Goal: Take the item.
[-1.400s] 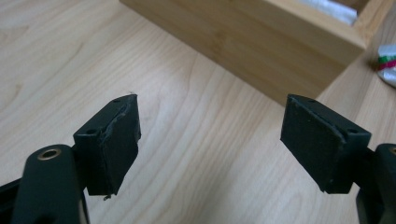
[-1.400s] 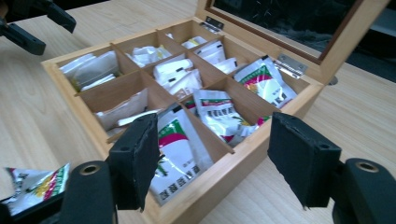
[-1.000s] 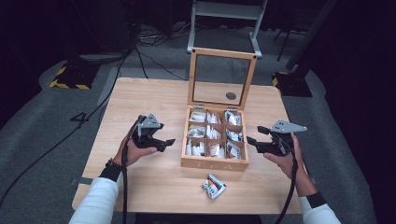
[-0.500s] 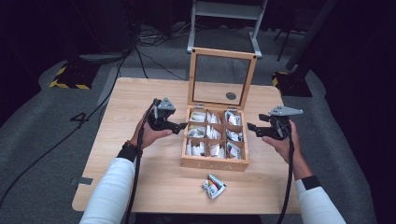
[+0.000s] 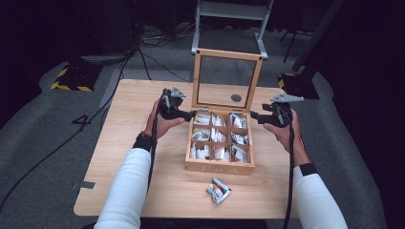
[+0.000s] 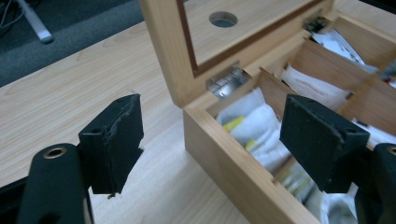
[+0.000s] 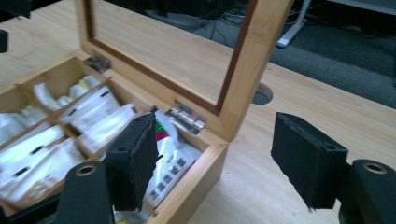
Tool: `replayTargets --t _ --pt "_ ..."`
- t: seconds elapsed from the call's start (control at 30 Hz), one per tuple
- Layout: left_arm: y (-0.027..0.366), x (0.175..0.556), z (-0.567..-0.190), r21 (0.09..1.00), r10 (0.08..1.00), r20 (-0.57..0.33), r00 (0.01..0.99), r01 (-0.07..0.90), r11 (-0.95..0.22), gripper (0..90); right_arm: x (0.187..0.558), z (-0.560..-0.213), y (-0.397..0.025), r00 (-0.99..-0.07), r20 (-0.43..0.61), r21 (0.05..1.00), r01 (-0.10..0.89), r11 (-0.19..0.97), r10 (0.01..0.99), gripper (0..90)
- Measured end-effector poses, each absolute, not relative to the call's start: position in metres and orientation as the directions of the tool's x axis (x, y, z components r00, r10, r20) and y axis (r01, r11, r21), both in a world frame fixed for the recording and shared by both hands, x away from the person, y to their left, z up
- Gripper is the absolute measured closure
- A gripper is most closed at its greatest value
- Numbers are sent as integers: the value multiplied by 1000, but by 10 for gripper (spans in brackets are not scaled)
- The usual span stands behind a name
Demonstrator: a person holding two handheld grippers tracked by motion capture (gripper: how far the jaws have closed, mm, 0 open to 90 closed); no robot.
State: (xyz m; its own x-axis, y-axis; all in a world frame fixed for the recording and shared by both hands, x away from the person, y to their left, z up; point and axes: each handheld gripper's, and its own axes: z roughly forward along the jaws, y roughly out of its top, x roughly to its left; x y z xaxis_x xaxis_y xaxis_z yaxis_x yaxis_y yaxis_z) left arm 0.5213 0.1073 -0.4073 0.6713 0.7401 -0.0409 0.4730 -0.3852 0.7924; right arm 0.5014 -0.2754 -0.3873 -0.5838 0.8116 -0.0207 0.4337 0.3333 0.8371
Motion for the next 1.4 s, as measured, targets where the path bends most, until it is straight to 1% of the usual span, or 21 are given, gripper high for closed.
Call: replayTargets --t 0.13,0.2,0.33,0.5,0.57,0.63,0.73,0.8,0.83,0.87,0.93,1.0,1.07,1.1,1.17,1.2,1.23,1.3,1.4 --pt "100 534 -407 784 758 -56 650 499 -370 232 514 -390 -275 -557 -9 832 456 315 830 321" --pt "96 540 -407 774 765 -32 643 500 -388 235 520 -392 -274 -554 6 833 463 303 832 328" --pt "87 554 -408 760 774 -27 632 516 -394 234 531 -395 -268 -560 -20 823 461 332 828 344" --pt "75 566 -412 734 784 -6 620 535 -418 232 544 -398 -262 -543 13 813 494 308 839 344" --pt "72 568 -413 728 791 -9 612 546 -414 233 546 -399 -259 -542 -12 813 484 323 841 348" --pt "69 569 -412 728 793 -10 609 548 -411 233 551 -401 -259 -527 -8 800 507 322 850 345" --pt "65 569 -411 730 786 -27 618 549 -407 240 553 -404 -261 -510 37 804 525 277 859 382" --pt "62 568 -409 738 780 -36 625 543 -401 249 554 -404 -259 -510 30 794 534 290 860 407" --pt "61 568 -408 739 782 -35 622 543 -399 263 555 -405 -258 -513 26 794 532 294 858 431" --pt "60 568 -407 739 785 -35 619 545 -397 257 555 -404 -258 -510 18 792 532 299 860 456" --pt "59 569 -408 736 788 -28 615 546 -400 264 556 -405 -258 -504 31 798 533 282 863 460" --pt "60 570 -407 738 789 -29 613 546 -397 301 558 -407 -258 -494 46 791 549 271 868 462" --pt "62 572 -405 743 790 -27 612 541 -394 336 561 -409 -256 -504 48 790 547 276 862 469" --pt "63 573 -405 746 794 -46 607 549 -377 366 563 -410 -254 -500 39 780 556 286 865 485" --pt "66 575 -404 758 795 -82 601 555 -342 384 566 -411 -252 -493 53 783 561 270 869 514" --pt "66 576 -405 758 796 -81 599 556 -341 403 566 -411 -250 -499 68 786 560 261 864 529" --pt "66 576 -405 757 796 -76 601 554 -346 422 567 -412 -248 -510 70 783 561 270 857 525" --pt "67 577 -404 755 797 -71 599 555 -350 439 567 -411 -244 -503 49 778 561 283 863 515" --pt "67 576 -402 756 800 -67 596 553 -349 471 567 -409 -245 -496 66 776 570 268 866 529"
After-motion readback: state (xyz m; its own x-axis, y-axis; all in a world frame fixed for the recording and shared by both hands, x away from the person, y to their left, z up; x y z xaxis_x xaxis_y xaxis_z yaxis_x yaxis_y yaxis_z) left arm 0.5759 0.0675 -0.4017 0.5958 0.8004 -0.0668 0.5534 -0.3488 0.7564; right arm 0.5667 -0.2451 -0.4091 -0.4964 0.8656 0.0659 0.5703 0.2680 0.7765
